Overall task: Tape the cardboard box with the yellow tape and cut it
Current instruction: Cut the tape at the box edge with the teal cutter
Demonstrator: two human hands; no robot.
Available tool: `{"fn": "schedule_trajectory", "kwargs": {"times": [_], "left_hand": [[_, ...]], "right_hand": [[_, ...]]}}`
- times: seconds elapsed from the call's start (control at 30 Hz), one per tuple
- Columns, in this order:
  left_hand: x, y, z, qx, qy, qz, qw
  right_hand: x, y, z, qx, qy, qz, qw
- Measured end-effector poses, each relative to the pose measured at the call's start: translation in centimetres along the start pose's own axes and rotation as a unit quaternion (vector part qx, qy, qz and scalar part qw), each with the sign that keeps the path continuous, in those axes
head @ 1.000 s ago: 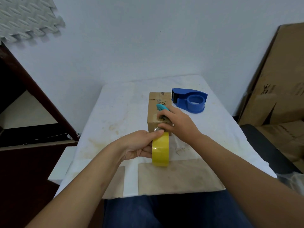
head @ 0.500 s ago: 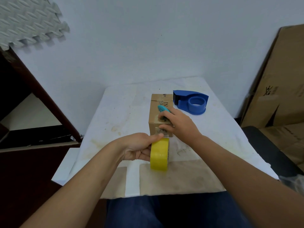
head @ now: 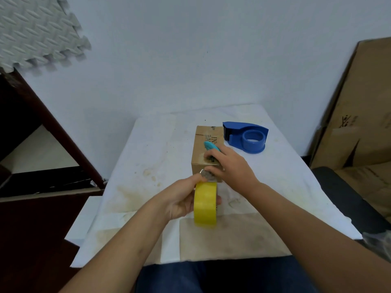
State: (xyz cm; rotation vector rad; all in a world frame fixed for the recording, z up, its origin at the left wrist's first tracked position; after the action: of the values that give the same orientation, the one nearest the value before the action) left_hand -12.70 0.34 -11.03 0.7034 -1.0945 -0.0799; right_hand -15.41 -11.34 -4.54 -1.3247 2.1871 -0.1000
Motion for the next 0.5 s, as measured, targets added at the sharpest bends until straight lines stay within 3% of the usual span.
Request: {"fn": "schedule_trajectory", "kwargs": {"times": [0.37, 0.43, 0.5], "left_hand": [[0.0, -0.6, 0.2, 0.027, 0.042, 0.003, 0.999], [0.0, -0.6, 0.2, 0.024, 0.035, 0.001, 0.999], [-0.2, -0.6, 0.2, 0.025, 0.038, -0.004, 0.999]], "right_hand": [[-0.2, 0.0, -0.3, -0.003, -0.013, 0.008, 1.000], [0.0, -0.1, -1.1, -0.007, -0.067, 0.028, 0.997], [0.8, -0.1, -3.1, 0.046, -0.140, 0.057, 0.987]]}}
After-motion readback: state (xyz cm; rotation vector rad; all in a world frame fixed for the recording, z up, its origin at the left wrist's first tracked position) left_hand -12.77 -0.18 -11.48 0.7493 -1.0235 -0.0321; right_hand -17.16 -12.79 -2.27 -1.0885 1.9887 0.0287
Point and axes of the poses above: each hand's wrist, its own y-axis away from the middle knuckle, its own z-axis out of the palm, x = y × z, the point moved 10 cm from there along -y, towards the middle knuckle, and after that the axes turned 6 degrees about z, right-handed, at the moved point
